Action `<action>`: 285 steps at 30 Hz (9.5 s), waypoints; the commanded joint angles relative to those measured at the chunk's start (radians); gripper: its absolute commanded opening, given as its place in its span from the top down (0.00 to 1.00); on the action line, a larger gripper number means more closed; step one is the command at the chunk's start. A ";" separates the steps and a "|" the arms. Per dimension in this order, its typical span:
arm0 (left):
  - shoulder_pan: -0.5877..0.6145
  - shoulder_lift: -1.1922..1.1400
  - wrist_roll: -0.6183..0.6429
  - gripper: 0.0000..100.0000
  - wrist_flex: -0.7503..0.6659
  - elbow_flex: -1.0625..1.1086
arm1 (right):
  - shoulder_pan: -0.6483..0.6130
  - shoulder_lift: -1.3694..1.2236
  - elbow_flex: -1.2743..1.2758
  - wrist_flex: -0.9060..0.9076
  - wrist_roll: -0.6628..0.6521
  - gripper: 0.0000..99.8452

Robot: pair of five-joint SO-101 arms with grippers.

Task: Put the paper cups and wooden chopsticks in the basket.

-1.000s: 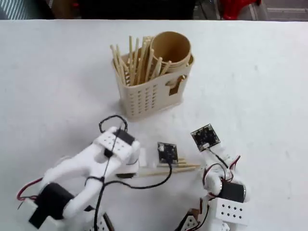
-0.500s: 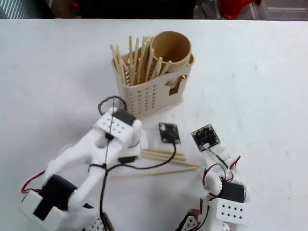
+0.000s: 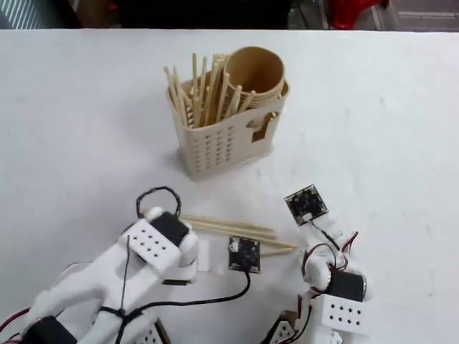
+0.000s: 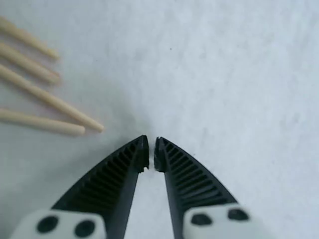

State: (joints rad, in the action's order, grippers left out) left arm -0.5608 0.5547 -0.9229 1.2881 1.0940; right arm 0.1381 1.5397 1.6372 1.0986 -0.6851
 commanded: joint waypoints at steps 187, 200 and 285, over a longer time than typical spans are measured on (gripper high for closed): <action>0.420 0.120 0.562 0.82 0.087 -0.600 | 0.005 -0.005 -0.002 -0.025 0.005 0.96; 0.283 -0.375 0.279 0.80 -0.095 -0.598 | 0.008 -0.005 -0.002 -0.025 0.003 0.96; 0.352 -0.124 0.945 0.98 -1.171 -0.595 | 0.004 -0.005 0.000 -0.027 -0.002 0.96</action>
State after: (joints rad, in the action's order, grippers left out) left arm -0.2156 0.4335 0.0115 0.1864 0.4803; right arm 0.1381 1.5397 1.6433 1.0955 -0.6851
